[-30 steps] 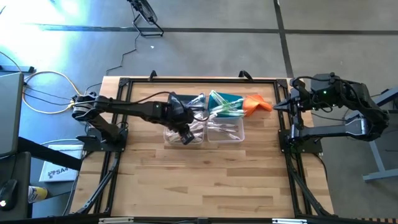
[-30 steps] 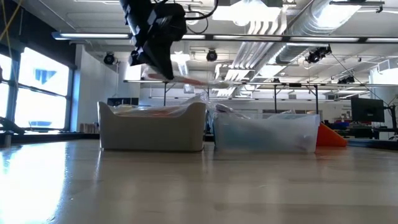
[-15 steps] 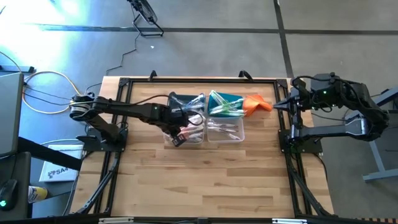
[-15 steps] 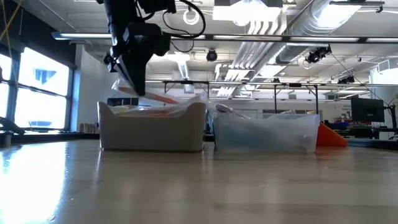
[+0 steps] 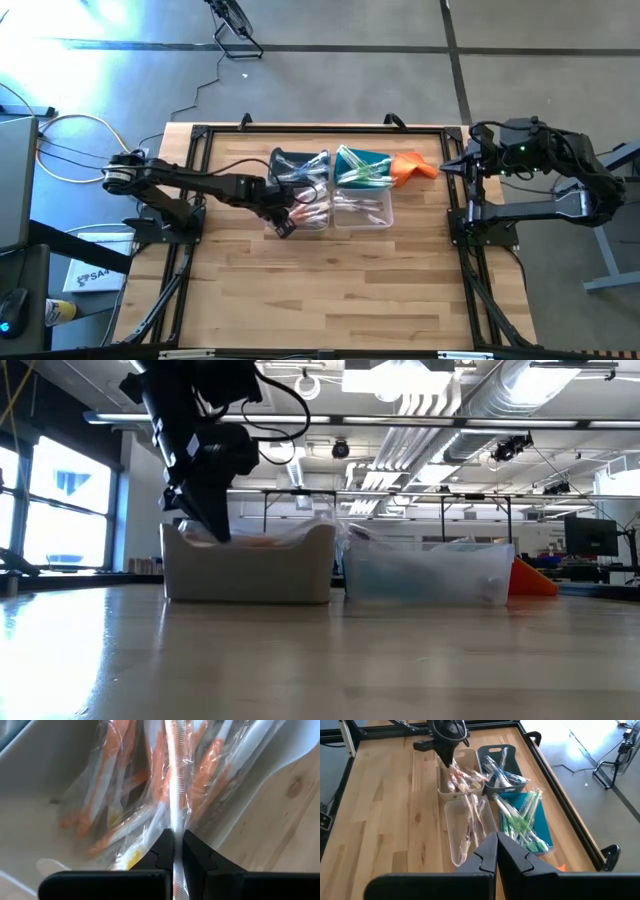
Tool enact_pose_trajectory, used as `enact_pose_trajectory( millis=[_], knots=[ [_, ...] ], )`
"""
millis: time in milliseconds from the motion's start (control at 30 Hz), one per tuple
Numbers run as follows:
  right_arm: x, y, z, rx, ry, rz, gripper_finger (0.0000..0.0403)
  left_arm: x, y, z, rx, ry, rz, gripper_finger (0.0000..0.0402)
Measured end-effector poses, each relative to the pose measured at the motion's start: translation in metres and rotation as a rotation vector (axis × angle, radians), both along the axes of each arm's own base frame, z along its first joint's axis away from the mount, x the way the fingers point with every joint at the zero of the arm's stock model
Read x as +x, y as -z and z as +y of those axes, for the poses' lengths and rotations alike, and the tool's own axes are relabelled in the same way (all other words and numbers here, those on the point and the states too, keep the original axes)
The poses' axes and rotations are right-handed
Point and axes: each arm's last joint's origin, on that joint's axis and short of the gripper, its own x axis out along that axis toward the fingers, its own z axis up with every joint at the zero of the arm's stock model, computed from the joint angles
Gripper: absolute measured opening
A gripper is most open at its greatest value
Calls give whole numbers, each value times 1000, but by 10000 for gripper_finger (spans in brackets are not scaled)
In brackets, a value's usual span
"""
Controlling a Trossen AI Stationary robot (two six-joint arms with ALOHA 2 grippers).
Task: Pick & Place Toothbrushes
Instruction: Put the orange toothbrush into the gray bin, then return to Home Position
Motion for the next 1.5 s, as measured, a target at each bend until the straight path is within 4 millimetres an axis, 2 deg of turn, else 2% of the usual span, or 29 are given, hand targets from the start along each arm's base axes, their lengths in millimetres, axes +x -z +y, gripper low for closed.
enact_pose_trajectory(
  millis=[233, 800, 1000, 1333, 1500],
  knots=[
    [0, 0, 0, 25, 18, -6, 2, 0, 3, 0, 8, -3, -17, 18],
    [0, 0, 0, 45, 29, -10, 2, 0, 3, 1, 8, -29, -15, 173],
    [1, -1, 0, 43, 28, -19, 2, 10, -21, -1, -27, 4, -88, 188],
    [5, -7, 0, 39, 2, -99, 2, 22, -74, -1, 38, 115, -154, 189],
    [6, -9, 0, 35, 1, -117, 2, 27, -97, 0, 73, 156, -222, 163]
  ],
)
